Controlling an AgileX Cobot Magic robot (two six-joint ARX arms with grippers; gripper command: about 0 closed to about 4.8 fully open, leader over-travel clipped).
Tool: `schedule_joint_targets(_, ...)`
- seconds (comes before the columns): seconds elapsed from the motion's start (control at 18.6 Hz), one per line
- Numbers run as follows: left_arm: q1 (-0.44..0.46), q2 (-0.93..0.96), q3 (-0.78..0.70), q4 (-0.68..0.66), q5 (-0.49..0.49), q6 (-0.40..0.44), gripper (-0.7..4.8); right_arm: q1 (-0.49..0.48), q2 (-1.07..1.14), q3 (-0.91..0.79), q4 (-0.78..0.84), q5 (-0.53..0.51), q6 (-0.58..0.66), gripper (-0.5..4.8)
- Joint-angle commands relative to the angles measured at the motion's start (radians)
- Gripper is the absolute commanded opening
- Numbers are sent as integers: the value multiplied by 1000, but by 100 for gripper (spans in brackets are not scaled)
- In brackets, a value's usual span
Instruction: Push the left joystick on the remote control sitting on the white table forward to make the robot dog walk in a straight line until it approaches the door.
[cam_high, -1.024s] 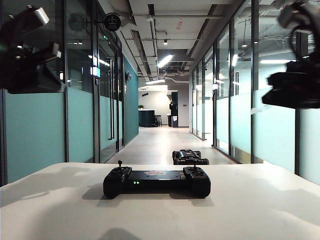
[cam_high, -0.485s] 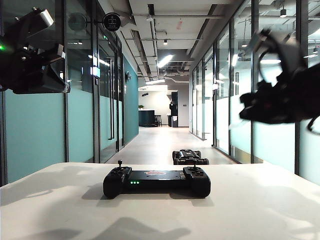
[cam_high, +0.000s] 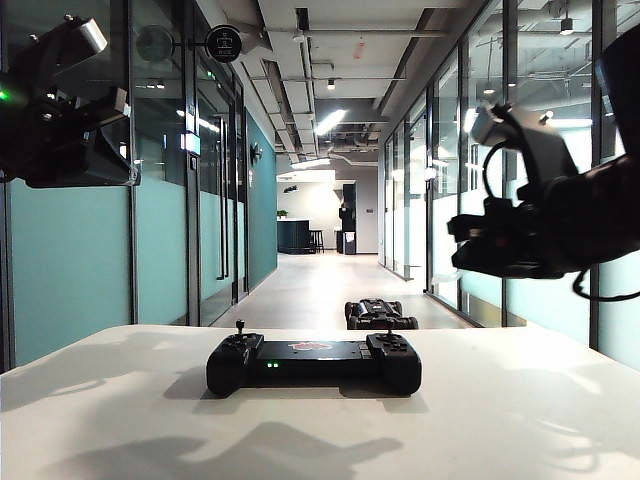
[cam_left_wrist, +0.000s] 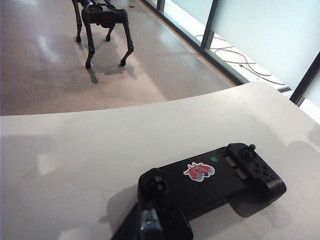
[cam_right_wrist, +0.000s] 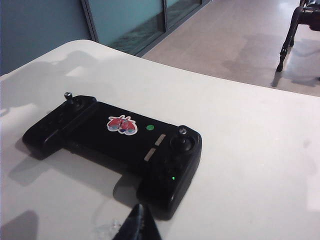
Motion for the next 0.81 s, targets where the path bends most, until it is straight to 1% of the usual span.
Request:
schedule_joint_targets(0.05, 0, -1, 3, 13, 5, 4, -6, 3, 49, 47, 11, -3, 75, -6)
schedule_joint_targets(0.22, 0, 0, 3, 14, 5, 4, -6, 26, 109, 91, -20, 1, 72, -5)
schedule_joint_targets(0.27, 0, 0, 3, 13, 5, 4, -6, 40, 128, 106, -42, 9, 71, 4)
schedule_joint_targets(0.32, 0, 2, 3, 14, 5, 4, -6, 45, 143, 122, -62, 19, 71, 38)
schedule_joint_targets(0.43, 0, 3, 3, 14, 5, 4, -5, 56, 173, 148, -79, 56, 71, 187)
schedule_joint_targets(0.65, 0, 3, 3, 15, 5, 4, -6, 56, 207, 171, -80, 91, 72, 296)
schedule_joint_targets(0.7, 0, 3, 3, 15, 5, 4, -5, 56, 217, 178, -83, 93, 72, 343)
schedule_joint_targets(0.75, 0, 3, 3, 16, 5, 4, -5, 56, 225, 182, -84, 97, 72, 366)
schedule_joint_targets(0.81, 0, 3, 3, 16, 5, 4, -6, 59, 232, 192, -103, 116, 72, 370)
